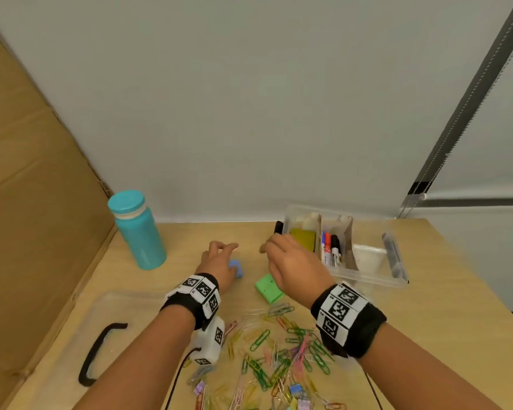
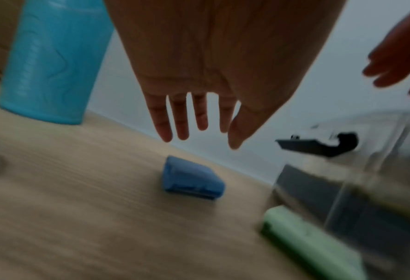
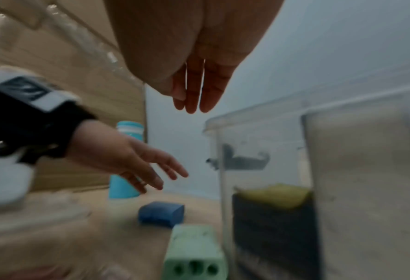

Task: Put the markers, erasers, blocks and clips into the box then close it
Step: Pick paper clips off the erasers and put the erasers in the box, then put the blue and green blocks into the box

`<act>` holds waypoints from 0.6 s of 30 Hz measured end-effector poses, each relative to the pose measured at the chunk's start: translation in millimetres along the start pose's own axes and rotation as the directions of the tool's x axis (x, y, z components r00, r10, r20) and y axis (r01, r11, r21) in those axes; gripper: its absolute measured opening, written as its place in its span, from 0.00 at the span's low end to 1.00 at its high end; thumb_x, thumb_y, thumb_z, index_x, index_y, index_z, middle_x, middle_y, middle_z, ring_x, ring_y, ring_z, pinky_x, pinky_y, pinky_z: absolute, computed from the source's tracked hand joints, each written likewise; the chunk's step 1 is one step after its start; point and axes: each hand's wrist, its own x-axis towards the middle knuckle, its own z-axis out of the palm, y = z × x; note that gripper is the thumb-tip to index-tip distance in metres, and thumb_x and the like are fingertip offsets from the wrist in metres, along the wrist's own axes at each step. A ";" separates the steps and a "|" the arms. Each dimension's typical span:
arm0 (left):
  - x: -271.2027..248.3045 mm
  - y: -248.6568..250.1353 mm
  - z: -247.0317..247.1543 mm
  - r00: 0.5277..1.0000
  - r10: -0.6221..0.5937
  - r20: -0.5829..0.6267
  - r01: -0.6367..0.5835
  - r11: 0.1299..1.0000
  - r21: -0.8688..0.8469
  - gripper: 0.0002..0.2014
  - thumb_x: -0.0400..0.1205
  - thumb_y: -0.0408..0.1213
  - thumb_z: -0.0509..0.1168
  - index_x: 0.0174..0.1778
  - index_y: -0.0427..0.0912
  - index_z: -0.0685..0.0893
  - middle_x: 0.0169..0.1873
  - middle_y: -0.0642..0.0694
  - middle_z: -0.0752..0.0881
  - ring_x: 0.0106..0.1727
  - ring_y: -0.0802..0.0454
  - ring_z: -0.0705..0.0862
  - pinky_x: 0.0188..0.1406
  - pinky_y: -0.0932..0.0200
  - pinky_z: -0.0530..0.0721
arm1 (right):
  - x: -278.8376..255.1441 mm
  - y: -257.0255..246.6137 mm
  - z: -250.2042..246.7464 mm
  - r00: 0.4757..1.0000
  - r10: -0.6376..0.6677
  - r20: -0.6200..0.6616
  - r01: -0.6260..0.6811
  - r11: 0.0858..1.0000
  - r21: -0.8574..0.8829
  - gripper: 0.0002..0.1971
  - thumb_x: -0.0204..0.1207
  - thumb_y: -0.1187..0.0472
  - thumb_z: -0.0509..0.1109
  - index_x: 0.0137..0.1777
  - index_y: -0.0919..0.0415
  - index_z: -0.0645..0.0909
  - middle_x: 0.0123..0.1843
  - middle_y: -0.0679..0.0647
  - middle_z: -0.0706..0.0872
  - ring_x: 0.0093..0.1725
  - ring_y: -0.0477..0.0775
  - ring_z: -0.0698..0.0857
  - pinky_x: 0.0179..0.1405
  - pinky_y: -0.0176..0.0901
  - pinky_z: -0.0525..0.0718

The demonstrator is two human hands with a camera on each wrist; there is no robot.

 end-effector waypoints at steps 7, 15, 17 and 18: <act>5.9 -12.3 9.3 0.974 -0.048 0.220 -0.006 0.970 0.242 0.27 0.81 0.34 0.60 0.76 0.56 0.65 0.74 0.46 0.65 0.71 0.39 0.70 0.70 0.43 0.74 | -9.2 -24.7 49.2 0.789 0.219 0.574 -0.193 0.975 -0.108 0.28 0.78 0.73 0.57 0.79 0.69 0.57 0.82 0.66 0.56 0.79 0.66 0.60 0.72 0.57 0.73; -9.9 11.5 11.8 0.961 -0.095 0.260 -0.031 0.897 0.441 0.25 0.76 0.35 0.69 0.66 0.49 0.66 0.61 0.42 0.73 0.53 0.39 0.81 0.46 0.48 0.81 | -18.0 -25.0 61.3 0.660 0.343 0.669 -0.287 0.937 -0.198 0.27 0.78 0.71 0.63 0.77 0.64 0.61 0.76 0.63 0.64 0.74 0.66 0.65 0.69 0.56 0.73; -15.4 14.1 11.6 0.959 -0.097 0.265 -0.031 0.896 0.442 0.27 0.75 0.34 0.70 0.67 0.48 0.65 0.61 0.41 0.73 0.53 0.39 0.82 0.46 0.49 0.81 | -21.8 -29.9 60.5 0.634 0.345 0.693 -0.260 0.938 -0.229 0.23 0.79 0.68 0.63 0.73 0.62 0.65 0.72 0.60 0.67 0.70 0.67 0.69 0.63 0.57 0.76; -18.5 13.8 10.9 0.956 -0.100 0.275 -0.031 0.901 0.433 0.28 0.75 0.34 0.70 0.67 0.48 0.65 0.61 0.41 0.74 0.53 0.39 0.82 0.46 0.49 0.81 | -24.2 -32.5 59.7 0.614 0.356 0.705 -0.278 0.933 -0.229 0.23 0.79 0.67 0.64 0.73 0.61 0.65 0.72 0.60 0.67 0.70 0.68 0.69 0.61 0.58 0.77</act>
